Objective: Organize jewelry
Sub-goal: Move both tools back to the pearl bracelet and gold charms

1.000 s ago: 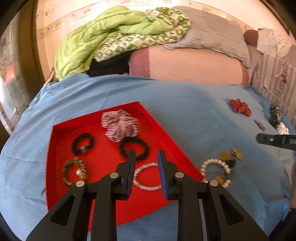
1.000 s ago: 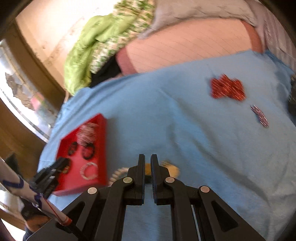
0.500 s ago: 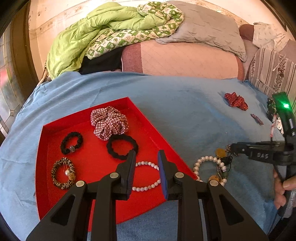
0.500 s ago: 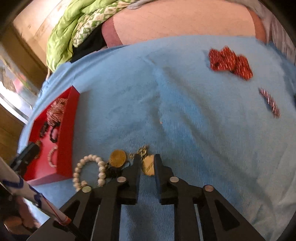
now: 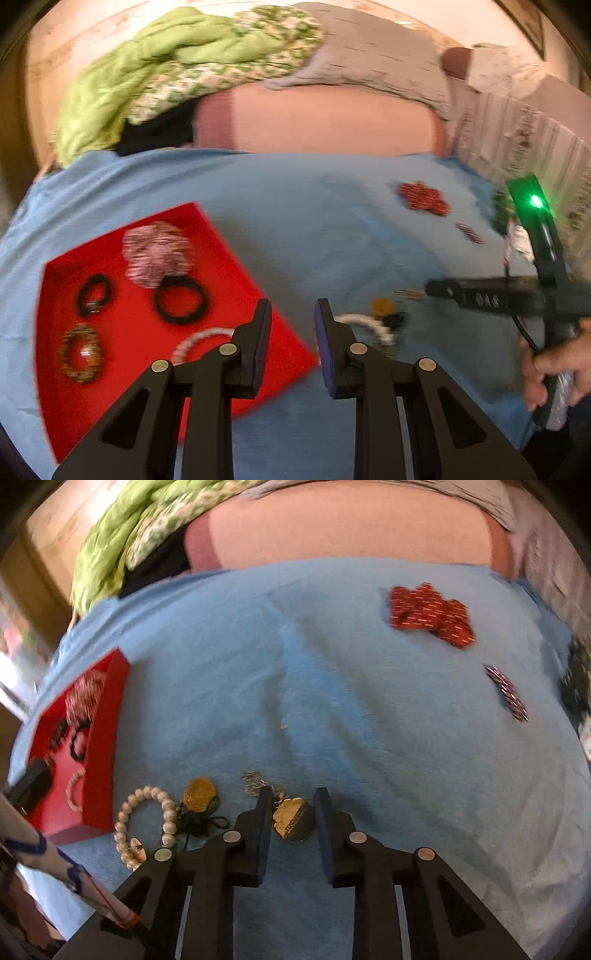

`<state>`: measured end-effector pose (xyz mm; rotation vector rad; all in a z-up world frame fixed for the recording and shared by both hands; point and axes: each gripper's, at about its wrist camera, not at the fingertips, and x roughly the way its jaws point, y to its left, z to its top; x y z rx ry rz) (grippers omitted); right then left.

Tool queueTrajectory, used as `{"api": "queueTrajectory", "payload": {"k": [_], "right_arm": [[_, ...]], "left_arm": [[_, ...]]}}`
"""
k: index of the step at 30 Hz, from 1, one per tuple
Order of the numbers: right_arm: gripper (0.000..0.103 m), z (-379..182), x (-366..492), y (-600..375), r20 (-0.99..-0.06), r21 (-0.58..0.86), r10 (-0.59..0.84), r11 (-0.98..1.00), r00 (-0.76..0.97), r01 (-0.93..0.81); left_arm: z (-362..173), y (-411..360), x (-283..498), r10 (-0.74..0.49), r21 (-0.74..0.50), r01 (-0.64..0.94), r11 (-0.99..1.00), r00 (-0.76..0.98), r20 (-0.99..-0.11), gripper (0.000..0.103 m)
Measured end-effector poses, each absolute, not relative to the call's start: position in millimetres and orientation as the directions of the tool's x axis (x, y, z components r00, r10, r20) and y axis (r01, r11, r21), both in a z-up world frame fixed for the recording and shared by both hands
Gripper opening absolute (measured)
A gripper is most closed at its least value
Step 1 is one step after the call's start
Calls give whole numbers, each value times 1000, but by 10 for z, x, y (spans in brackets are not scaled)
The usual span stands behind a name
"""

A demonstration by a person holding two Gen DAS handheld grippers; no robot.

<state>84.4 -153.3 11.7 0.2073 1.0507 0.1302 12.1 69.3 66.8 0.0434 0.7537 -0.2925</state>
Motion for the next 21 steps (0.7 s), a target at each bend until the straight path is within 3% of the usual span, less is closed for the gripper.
{"api": "queueTrajectory", "payload": {"k": [6,13,18,21], "right_arm": [[24,252,770,-1852,-781,386,318,922,537,16],[24,351,719,-1825,-754,423,361,906,549,-15],[24,382,703,-1841,-741,441,381,897,553,-26],[24,395,706,-1842,-738,447,387,894,553,-30]], "left_arm": [[502,309,36,-384,-112,454,884,570,-726,23],[290,22,31,-366,-78,497,864,515,-775,22],[205,-125,49,-345,-45,515,856,504,-792,5],[127,-174,108,-310,-24,500,866,498,-810,3]]}}
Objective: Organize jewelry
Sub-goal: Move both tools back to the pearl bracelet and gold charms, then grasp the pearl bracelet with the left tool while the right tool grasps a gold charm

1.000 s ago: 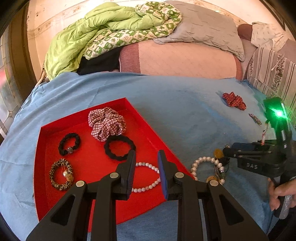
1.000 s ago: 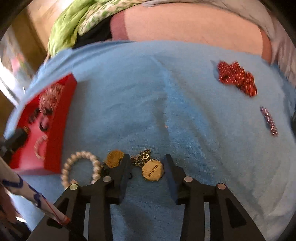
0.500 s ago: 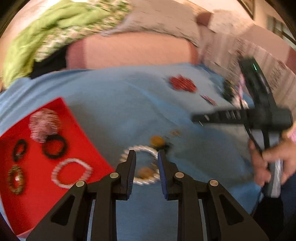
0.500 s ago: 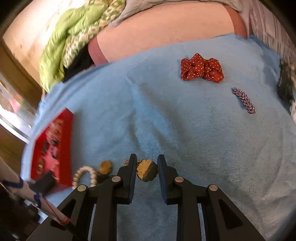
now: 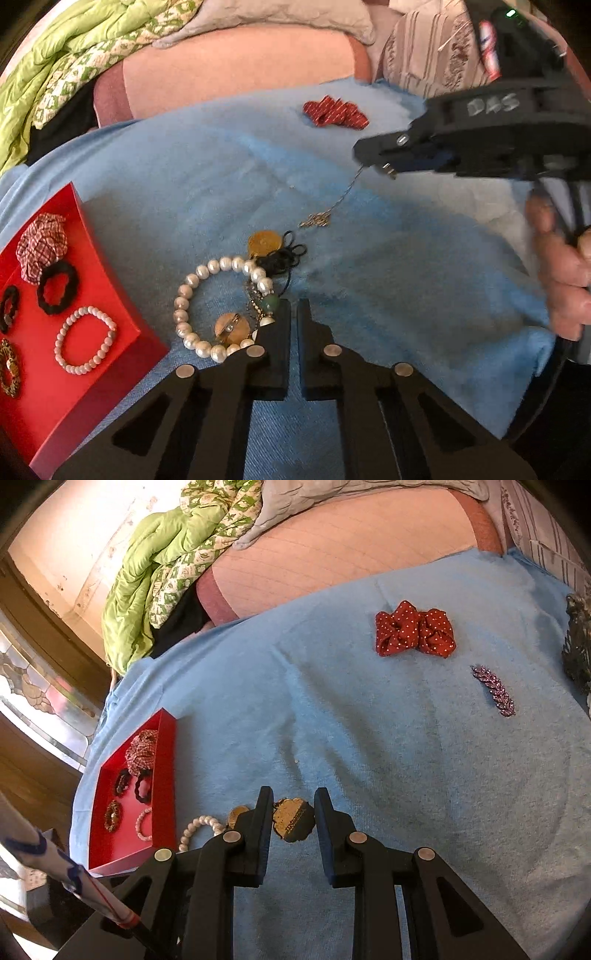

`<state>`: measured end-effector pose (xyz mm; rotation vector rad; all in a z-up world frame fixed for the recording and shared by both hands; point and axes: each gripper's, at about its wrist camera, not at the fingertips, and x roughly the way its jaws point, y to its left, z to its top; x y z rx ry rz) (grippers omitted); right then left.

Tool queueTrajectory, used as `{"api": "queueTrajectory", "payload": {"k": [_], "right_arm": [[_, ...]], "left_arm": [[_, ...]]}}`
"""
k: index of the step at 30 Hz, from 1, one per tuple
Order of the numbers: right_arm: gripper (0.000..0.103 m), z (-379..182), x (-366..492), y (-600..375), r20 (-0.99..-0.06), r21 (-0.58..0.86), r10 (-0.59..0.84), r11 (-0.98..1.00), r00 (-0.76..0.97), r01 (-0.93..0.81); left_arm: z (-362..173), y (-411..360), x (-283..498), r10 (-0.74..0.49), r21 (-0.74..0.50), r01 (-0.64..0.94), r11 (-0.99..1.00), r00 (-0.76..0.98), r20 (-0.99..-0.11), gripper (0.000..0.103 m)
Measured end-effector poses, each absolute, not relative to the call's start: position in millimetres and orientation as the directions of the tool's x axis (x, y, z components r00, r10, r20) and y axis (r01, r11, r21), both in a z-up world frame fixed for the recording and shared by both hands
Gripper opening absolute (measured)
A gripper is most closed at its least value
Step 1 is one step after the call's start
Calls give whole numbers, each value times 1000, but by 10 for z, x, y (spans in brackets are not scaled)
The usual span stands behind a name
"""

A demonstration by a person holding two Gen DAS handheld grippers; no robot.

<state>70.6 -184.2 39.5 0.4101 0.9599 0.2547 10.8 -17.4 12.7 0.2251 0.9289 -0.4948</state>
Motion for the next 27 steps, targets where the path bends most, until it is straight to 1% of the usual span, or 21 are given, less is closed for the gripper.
{"api": "queueTrajectory", "payload": {"k": [3,10,21,23,27], "right_arm": [[24,408,692,-1844,-734,448,391,893,555,-37],[24,413,683,-1845,-732,448,395,893,555,-45],[24,393,703,-1795,-736,443,396,895,549,-52],[24,390,705,-1789,-736,442,396,895,549,-52],[24,391,703,-1789,-735,442,395,896,551,-52]], "left_arm": [[101,-226,120,-276,25,496,868,523,-807,3],[266,-133,49,-325,-18,506,863,527,-786,3],[233,-71,114,-270,21,467,884,547,-792,3],[200,-85,139,-256,32,464,885,544,-799,8],[176,-111,126,-256,35,476,879,533,-806,9]]}}
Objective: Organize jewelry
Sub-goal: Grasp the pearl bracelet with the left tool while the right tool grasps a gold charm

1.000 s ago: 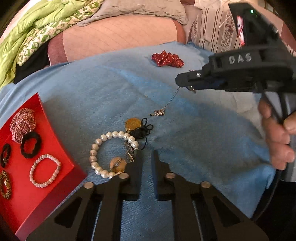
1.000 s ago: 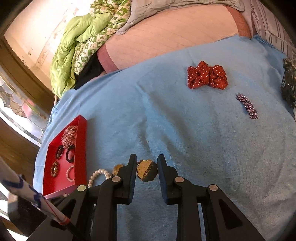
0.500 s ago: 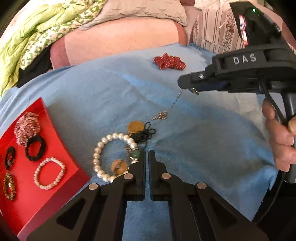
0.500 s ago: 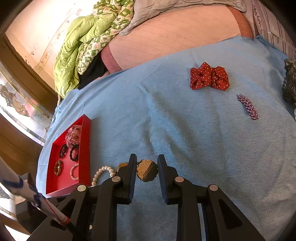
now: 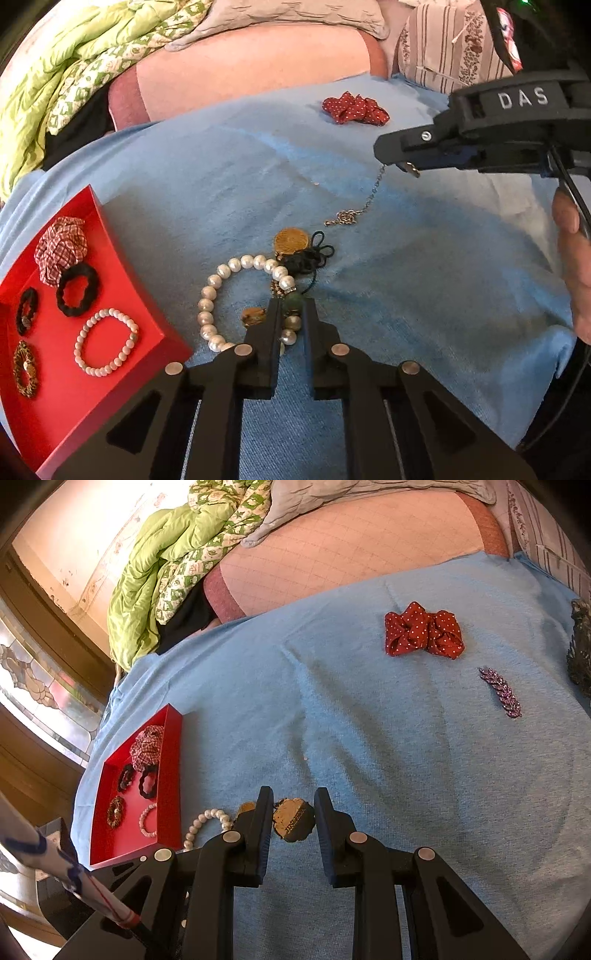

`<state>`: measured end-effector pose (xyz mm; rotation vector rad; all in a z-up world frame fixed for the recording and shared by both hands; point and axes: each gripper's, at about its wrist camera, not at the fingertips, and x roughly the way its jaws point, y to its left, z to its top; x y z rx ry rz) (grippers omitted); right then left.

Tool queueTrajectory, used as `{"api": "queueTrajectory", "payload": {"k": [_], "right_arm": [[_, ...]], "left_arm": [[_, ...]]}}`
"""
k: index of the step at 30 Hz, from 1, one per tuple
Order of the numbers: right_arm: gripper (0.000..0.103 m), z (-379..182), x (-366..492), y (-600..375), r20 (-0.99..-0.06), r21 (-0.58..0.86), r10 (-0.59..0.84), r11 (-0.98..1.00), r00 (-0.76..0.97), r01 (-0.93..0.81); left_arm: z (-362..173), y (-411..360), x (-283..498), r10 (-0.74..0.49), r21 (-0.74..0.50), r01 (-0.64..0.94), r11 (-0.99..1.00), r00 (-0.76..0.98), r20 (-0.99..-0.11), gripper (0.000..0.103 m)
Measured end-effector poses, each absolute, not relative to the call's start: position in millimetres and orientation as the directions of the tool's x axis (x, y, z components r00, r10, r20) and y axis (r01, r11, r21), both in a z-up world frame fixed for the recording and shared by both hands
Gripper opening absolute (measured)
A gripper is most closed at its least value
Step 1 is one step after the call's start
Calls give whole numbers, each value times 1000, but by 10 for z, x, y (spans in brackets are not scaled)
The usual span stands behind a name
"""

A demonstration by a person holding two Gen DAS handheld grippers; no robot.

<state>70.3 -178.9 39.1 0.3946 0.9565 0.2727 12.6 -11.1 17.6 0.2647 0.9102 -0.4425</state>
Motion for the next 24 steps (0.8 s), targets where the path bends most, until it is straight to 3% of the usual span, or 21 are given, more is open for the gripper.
{"api": "queueTrajectory", "payload": {"k": [9,14,24], "right_arm": [[24,389,698,-1784,-734,445,398,894,550,-54],[24,459,665,-1785,-715,453,409,889,567,-68],[24,889,472,-1744,-576,469,462,862,674,-190]], "left_arm": [[200,-131,107,-257,33,454,890,560,-788,9],[586,57,6,-388,-90,450,889,633,-669,9],[1144,342,-206,-459,-140,448,883,765,-452,9]]}}
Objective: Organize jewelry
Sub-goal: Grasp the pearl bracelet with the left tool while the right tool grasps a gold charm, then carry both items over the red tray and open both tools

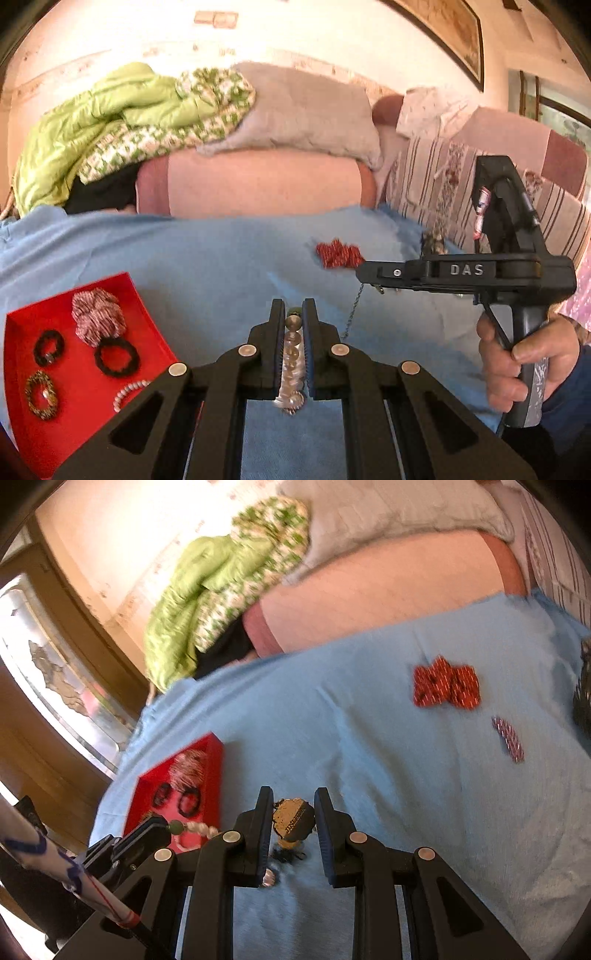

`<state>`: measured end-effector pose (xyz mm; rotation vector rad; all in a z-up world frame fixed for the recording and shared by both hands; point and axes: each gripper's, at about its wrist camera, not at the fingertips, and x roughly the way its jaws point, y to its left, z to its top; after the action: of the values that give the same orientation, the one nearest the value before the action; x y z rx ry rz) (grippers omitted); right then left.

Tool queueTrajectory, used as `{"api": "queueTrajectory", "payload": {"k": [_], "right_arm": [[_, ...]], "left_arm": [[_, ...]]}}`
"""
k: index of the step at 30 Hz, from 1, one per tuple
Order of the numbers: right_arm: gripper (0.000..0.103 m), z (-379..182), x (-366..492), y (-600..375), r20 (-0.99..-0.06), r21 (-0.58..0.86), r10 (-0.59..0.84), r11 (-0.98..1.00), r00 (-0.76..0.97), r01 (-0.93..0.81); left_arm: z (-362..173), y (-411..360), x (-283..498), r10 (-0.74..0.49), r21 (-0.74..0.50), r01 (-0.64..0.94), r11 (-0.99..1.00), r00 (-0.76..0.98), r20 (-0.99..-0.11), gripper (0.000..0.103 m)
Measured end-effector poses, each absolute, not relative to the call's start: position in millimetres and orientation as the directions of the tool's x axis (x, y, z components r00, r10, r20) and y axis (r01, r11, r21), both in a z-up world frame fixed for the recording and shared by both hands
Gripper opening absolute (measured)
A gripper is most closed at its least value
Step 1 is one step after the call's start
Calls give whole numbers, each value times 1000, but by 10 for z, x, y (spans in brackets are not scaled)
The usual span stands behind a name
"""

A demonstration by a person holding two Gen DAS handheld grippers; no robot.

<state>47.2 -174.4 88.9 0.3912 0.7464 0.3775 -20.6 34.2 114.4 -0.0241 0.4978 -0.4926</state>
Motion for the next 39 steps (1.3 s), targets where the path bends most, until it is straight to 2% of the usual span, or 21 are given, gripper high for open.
{"api": "queueTrajectory", "payload": {"k": [5,24,31,39], "right_arm": [[24,1066,386,-1713,-506,475,486,847,712,-240],[24,1728,191,-1250,-386,504,577,785,719,-359],[24,1850,172,-865,-375,501,629,755,681,-422],[24,1808,239,-358,-406,486,674,731,617,-478]], "left_arm": [[1223,392,-231,-455,-145,439,887,777,-434,9],[1437,1165,-351,-358,-168,316,934,852,-382,9],[1437,1606,-379,-288,-176,236,956,874,-391,9],[1323,2022,-335,-233,-200,159,967,871,-433,9]]}}
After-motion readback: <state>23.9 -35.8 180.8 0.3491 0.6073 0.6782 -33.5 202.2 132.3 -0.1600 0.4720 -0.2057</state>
